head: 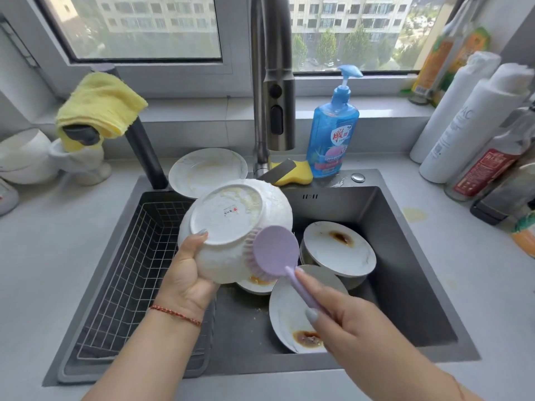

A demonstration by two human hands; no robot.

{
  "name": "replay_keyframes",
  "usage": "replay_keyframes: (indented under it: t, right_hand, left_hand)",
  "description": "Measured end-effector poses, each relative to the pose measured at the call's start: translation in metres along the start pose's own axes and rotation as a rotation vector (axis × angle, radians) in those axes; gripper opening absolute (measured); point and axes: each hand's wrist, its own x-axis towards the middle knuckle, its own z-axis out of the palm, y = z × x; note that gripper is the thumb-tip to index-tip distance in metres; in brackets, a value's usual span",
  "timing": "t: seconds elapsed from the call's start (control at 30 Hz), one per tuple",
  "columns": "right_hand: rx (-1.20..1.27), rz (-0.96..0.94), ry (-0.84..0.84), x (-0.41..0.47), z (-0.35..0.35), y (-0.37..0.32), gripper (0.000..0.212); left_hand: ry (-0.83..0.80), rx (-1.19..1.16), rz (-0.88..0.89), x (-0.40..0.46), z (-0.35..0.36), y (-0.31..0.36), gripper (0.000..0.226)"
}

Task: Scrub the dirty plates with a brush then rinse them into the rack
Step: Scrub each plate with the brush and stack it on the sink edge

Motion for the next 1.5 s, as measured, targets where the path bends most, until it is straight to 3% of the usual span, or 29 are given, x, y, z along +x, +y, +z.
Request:
replay_keyframes:
  t: [0.13,0.2,0.27,0.33,0.43,0.6,0.73,0.83,0.9,1.0,1.1,1.33,1.5]
  right_hand:
    - [-0.009,0.064,0.134,0.023,-0.020,0.015,0.049]
    - [-0.065,0.056,0.167,0.032,-0.031,0.015,0.050]
    - [-0.074,0.038,0.161,0.041,-0.032,0.008,0.049]
    - [-0.094,0.027,0.141,0.051,-0.025,-0.001,0.047]
    - [-0.098,-0.007,0.121,0.061,-0.011,-0.008,0.047]
    - [-0.052,0.072,0.010,0.049,-0.007,-0.011,0.047]
    - [-0.087,0.122,0.109,0.059,-0.018,0.004,0.047]
    - [-0.048,0.119,0.158,0.063,-0.016,0.008,0.047]
    - [0.016,0.119,0.172,0.062,-0.013,0.008,0.048]
    - [0.080,0.138,0.191,0.055,-0.011,0.012,0.049]
    - [0.140,0.161,0.218,0.051,-0.012,0.014,0.050]
    - [0.275,0.211,0.242,0.050,-0.018,0.008,0.049]
    - [0.305,0.229,0.253,0.051,-0.019,0.009,0.050]
  left_hand:
    - [0.056,0.095,0.041,-0.002,-0.003,-0.003,0.033]
    - [0.073,0.186,0.092,-0.003,-0.005,-0.003,0.055]
    - [0.059,0.289,0.125,-0.005,-0.006,-0.002,0.067]
    - [0.004,0.365,0.164,-0.009,-0.003,-0.005,0.055]
    - [-0.074,0.445,0.215,-0.015,0.006,-0.007,0.055]
    - [-0.008,0.497,0.262,-0.012,0.000,0.011,0.061]
    - [-0.024,0.589,0.320,-0.012,-0.007,0.031,0.064]
    - [0.062,0.888,0.493,-0.015,0.002,0.047,0.067]
    - [0.148,1.202,0.646,-0.015,0.013,0.062,0.053]
    - [0.170,1.593,0.829,-0.011,0.031,0.080,0.043]
    - [0.138,1.820,0.946,0.003,0.038,0.093,0.042]
    - [0.063,2.306,0.959,0.054,0.038,0.105,0.023]
    - [0.023,2.445,0.998,0.084,0.029,0.102,0.014]
